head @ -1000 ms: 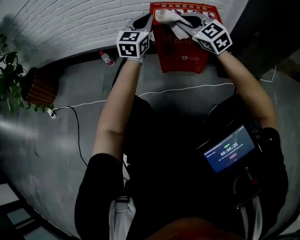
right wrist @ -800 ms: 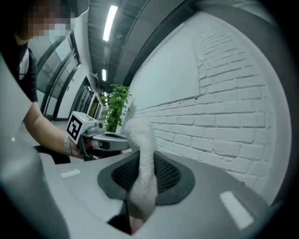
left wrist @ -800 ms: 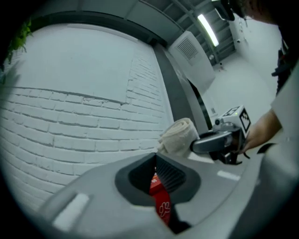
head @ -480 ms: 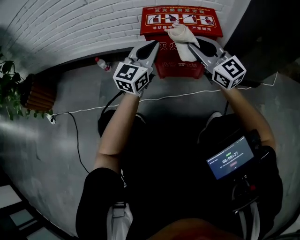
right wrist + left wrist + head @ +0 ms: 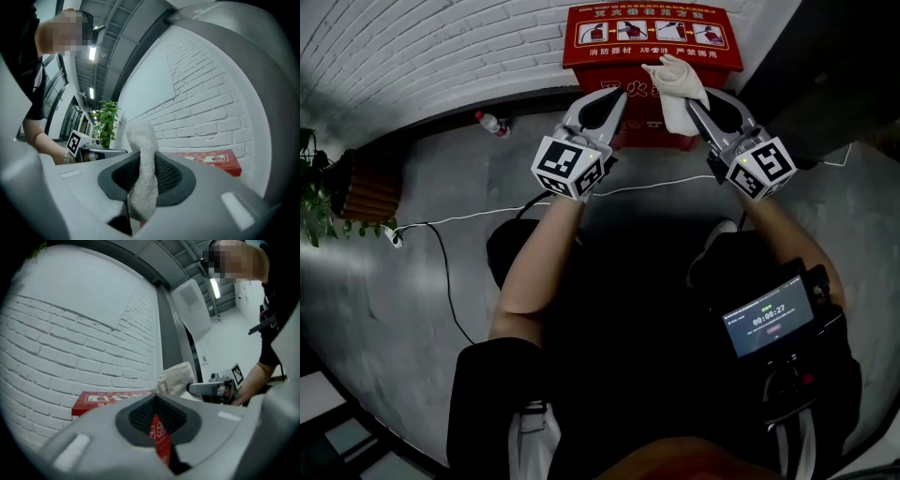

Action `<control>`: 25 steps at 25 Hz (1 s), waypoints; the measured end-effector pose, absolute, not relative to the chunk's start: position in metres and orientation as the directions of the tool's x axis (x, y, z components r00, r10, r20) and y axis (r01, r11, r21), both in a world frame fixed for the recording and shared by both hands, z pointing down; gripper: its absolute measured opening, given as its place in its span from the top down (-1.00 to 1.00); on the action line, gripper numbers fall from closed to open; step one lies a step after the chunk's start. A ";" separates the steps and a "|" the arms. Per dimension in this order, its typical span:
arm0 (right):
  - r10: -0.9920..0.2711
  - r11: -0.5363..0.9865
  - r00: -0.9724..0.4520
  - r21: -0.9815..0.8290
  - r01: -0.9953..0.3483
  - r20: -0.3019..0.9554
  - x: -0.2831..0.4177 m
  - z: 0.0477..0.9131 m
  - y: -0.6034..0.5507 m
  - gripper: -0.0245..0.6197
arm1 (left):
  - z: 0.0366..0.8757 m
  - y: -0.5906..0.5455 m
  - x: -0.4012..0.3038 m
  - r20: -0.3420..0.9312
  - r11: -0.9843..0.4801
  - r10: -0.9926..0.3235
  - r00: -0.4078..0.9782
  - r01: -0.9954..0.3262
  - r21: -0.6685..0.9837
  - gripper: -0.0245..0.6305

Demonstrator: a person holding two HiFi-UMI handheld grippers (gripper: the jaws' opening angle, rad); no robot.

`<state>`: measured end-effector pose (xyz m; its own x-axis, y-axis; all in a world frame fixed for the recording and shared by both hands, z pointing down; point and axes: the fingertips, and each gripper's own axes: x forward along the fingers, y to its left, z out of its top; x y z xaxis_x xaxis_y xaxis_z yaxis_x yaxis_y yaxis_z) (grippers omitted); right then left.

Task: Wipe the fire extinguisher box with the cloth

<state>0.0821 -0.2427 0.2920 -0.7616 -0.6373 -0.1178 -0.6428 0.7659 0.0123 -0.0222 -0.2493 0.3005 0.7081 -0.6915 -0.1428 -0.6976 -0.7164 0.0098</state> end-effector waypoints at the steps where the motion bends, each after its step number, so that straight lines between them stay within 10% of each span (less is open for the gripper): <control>1: -0.646 0.759 -0.754 0.007 -0.651 -0.117 0.084 0.293 -0.246 0.66 | 0.299 -0.250 -0.018 -0.145 -0.718 -0.690 0.709 -0.696 0.013 0.93; 25: -0.616 0.780 -0.783 0.068 -0.622 -0.089 0.072 0.303 -0.250 0.66 | 0.313 -0.258 -0.013 -0.103 -0.713 -0.697 0.710 -0.701 -0.006 0.93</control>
